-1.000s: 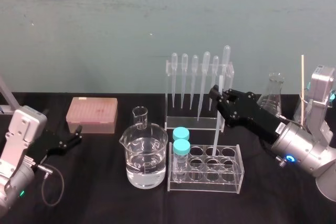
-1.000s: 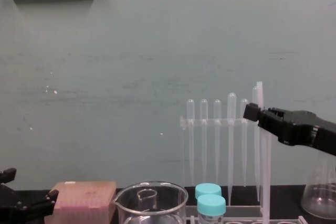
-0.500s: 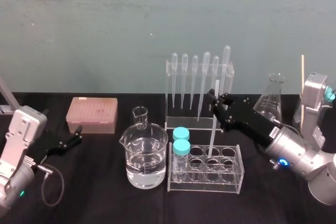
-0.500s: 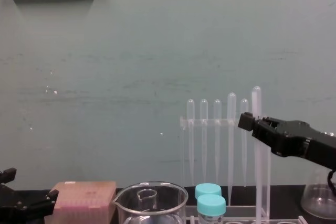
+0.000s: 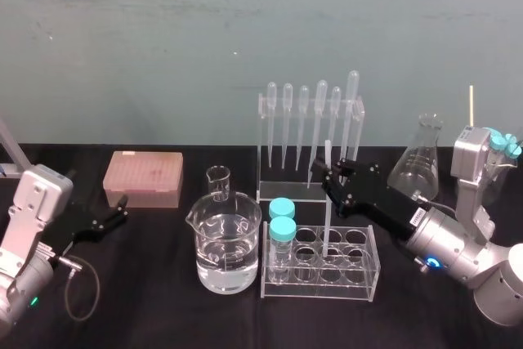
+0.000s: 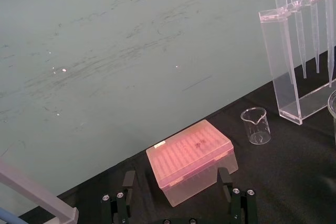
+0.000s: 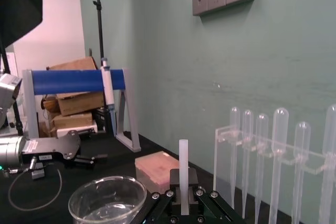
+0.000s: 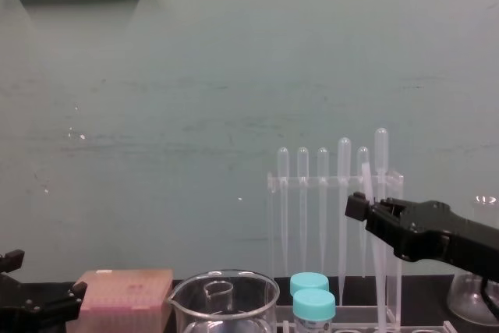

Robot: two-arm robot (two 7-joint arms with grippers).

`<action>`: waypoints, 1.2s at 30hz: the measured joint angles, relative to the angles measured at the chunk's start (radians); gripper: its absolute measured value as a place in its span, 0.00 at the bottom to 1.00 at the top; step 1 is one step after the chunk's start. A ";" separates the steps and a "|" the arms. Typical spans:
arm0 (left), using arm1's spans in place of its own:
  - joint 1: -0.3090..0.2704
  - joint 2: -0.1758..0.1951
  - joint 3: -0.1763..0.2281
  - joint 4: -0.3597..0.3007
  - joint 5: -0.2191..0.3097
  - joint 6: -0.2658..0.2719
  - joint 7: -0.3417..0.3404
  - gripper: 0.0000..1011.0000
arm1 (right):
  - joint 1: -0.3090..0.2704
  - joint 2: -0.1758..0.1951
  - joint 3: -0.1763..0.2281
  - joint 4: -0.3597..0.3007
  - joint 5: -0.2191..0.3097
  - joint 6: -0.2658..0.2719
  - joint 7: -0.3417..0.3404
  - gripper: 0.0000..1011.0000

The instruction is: Pick up the stirring rod with one hand, then place it down.

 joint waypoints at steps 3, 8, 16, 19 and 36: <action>0.000 0.000 0.000 0.000 0.000 0.000 0.000 0.99 | -0.005 -0.001 -0.001 0.003 -0.008 0.004 -0.009 0.07; 0.000 0.000 0.000 0.000 0.000 0.000 0.000 0.99 | -0.009 -0.004 -0.003 0.011 -0.021 0.010 -0.019 0.07; 0.000 0.000 0.000 0.000 0.000 0.000 0.000 0.99 | -0.015 -0.005 -0.003 0.012 -0.035 0.017 -0.032 0.07; 0.000 0.000 0.000 0.000 0.000 0.000 0.000 0.99 | -0.015 -0.005 -0.003 0.012 -0.035 0.018 -0.032 0.07; 0.000 0.000 0.000 0.000 0.000 0.000 0.000 0.99 | -0.014 -0.004 -0.002 0.011 -0.032 0.018 -0.031 0.46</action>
